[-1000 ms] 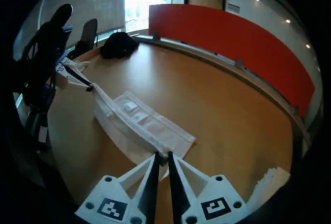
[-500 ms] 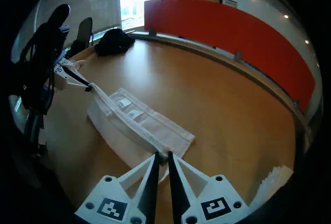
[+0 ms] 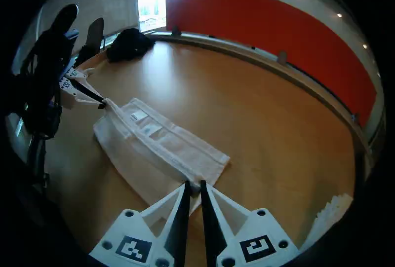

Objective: Fold towel

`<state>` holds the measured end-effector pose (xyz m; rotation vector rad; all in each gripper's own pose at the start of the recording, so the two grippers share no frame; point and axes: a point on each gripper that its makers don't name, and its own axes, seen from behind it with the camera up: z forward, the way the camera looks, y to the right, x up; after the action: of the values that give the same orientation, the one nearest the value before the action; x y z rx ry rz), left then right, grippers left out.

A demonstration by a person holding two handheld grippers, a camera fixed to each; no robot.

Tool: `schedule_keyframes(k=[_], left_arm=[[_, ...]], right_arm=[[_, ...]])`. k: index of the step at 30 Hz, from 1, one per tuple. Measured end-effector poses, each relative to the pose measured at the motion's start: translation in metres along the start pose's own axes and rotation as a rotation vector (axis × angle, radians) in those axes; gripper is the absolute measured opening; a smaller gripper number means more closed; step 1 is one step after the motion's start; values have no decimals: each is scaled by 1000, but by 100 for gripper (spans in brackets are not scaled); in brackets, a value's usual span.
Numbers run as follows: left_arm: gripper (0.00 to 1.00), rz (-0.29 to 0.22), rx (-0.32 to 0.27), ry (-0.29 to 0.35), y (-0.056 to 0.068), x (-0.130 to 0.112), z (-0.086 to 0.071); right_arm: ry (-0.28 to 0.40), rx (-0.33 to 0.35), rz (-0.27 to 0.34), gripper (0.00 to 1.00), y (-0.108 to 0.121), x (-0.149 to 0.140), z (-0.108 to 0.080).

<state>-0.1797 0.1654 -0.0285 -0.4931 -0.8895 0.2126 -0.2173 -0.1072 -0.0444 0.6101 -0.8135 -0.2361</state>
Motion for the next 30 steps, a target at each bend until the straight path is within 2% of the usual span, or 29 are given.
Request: schedule_keyframes(k=[11,14,18,23,30], left_arm=[[23,-2,18,-9,-6,-3,16],[23,0,22,-20,-8,-6,21],[24,6,35,-30,-12,-9,27],[32,26,56,-28,-16,-8,30],[41,53,77,-22,-20,-6,30]], right_arm=[[-10,-31,27,18,6,-9,16],[-8,-44,37,23,9,-10,21],[-9,-57,46,36,13,-11,27],[-8,-70,54,44,18,-11,30],[-9,-84,50,49,24,-10,31]])
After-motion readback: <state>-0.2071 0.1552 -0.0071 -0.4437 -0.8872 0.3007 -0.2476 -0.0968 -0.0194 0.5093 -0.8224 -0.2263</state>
